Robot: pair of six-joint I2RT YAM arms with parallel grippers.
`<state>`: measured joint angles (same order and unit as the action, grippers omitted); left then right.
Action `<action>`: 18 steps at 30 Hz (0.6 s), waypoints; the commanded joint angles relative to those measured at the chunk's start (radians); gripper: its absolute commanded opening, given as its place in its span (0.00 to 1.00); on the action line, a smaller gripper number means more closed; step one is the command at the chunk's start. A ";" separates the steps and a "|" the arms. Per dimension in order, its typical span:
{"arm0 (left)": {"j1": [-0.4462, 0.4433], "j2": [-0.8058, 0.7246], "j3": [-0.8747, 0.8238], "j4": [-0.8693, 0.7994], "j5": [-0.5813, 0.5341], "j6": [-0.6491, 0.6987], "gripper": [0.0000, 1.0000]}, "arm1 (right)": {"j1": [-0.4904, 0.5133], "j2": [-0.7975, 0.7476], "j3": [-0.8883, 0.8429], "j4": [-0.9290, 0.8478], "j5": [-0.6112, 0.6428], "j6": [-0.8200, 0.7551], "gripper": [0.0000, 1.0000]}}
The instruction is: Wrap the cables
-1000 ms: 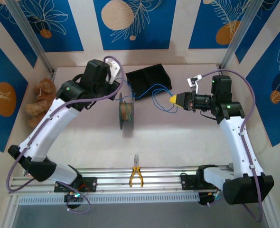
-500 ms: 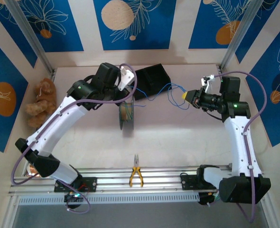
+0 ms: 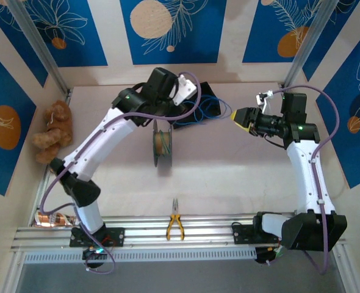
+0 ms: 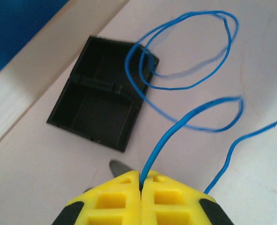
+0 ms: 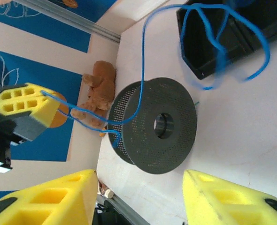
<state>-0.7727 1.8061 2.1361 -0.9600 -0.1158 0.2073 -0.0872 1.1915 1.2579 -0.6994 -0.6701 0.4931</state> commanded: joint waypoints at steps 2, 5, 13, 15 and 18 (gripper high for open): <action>-0.054 0.072 0.151 -0.037 -0.011 0.069 0.00 | 0.019 -0.023 0.064 0.035 -0.106 0.005 0.55; -0.083 0.108 0.205 -0.061 -0.009 0.103 0.00 | 0.055 0.013 0.121 0.026 -0.126 -0.033 0.51; -0.136 0.094 0.232 -0.080 0.085 0.112 0.00 | 0.153 0.085 0.230 -0.028 -0.077 -0.250 0.42; -0.143 0.092 0.232 -0.079 0.078 0.120 0.00 | 0.195 0.070 0.213 -0.007 -0.066 -0.314 0.39; -0.146 0.091 0.232 -0.080 0.071 0.130 0.00 | 0.252 0.040 0.184 0.016 -0.016 -0.379 0.40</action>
<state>-0.9104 1.9182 2.3348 -1.0245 -0.0662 0.3122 0.1268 1.2675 1.4593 -0.6922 -0.7170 0.2295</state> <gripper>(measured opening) 0.049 0.394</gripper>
